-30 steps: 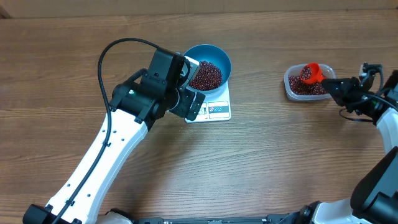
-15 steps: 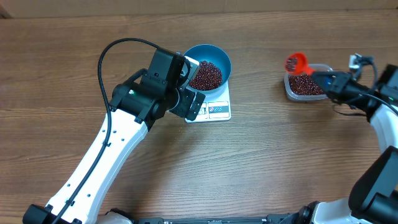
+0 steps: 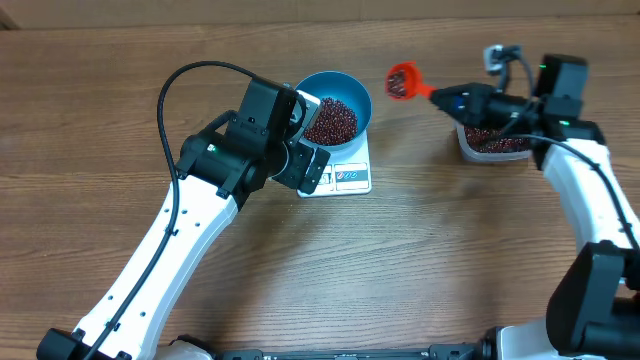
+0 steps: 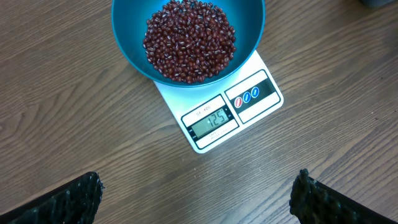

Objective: Scoop item into bowl and weigh 150g on scale
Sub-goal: 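Lift the filled scoop and carry it over the teal bowl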

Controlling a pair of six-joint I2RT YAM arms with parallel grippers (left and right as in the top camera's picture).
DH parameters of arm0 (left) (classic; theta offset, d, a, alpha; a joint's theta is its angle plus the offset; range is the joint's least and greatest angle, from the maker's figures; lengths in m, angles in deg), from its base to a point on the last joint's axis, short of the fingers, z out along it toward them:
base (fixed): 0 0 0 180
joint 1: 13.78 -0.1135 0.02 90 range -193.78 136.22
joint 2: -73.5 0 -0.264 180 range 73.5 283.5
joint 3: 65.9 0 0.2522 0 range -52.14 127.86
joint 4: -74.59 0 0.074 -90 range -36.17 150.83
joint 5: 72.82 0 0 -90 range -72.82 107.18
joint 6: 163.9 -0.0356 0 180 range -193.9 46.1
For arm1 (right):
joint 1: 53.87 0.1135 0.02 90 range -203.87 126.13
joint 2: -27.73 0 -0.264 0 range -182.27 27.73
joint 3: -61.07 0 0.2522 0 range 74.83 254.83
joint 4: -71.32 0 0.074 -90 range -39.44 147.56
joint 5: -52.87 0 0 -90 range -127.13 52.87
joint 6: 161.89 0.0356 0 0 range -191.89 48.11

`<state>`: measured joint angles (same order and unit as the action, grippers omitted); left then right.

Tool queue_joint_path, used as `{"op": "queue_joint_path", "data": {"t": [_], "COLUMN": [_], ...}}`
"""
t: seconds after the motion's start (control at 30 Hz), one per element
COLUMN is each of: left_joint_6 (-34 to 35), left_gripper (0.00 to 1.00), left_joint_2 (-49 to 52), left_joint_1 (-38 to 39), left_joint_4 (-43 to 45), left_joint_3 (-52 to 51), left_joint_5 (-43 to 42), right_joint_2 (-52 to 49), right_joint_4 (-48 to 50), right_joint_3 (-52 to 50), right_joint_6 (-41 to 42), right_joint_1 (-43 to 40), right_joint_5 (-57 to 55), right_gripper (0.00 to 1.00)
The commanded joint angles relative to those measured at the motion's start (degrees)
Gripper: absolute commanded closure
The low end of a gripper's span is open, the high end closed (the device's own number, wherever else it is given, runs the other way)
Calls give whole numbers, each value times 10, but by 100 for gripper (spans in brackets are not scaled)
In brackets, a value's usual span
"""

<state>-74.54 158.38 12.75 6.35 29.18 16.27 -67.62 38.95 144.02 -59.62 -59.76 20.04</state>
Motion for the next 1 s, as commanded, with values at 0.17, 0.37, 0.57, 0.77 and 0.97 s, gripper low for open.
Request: {"op": "queue_joint_path", "data": {"t": [0.17, 0.37, 0.57, 0.77, 0.97], "left_joint_6": [-11, -11, -11, -11, -11], "left_gripper": [0, 0, 0, 0, 0], "left_joint_2": [-1, -1, -1, -1, -1], "left_joint_1": [-3, -3, -3, -3, -3], "left_joint_4": [1, 1, 1, 1, 1], "left_joint_3": [9, 9, 9, 9, 9], "left_joint_5": [-6, -6, -6, -6, -6], "right_joint_2": [-4, -4, -4, -4, -5], "right_joint_4": [27, 28, 35, 57, 60], "right_joint_3": [17, 17, 17, 17, 17], "right_joint_6": [-5, -36, -71, -106, -169], "right_joint_1": [103, 160, 191, 210, 227], "right_joint_5": [-172, -250, -296, -306, -311], "right_gripper": [96, 96, 96, 96, 96]}}
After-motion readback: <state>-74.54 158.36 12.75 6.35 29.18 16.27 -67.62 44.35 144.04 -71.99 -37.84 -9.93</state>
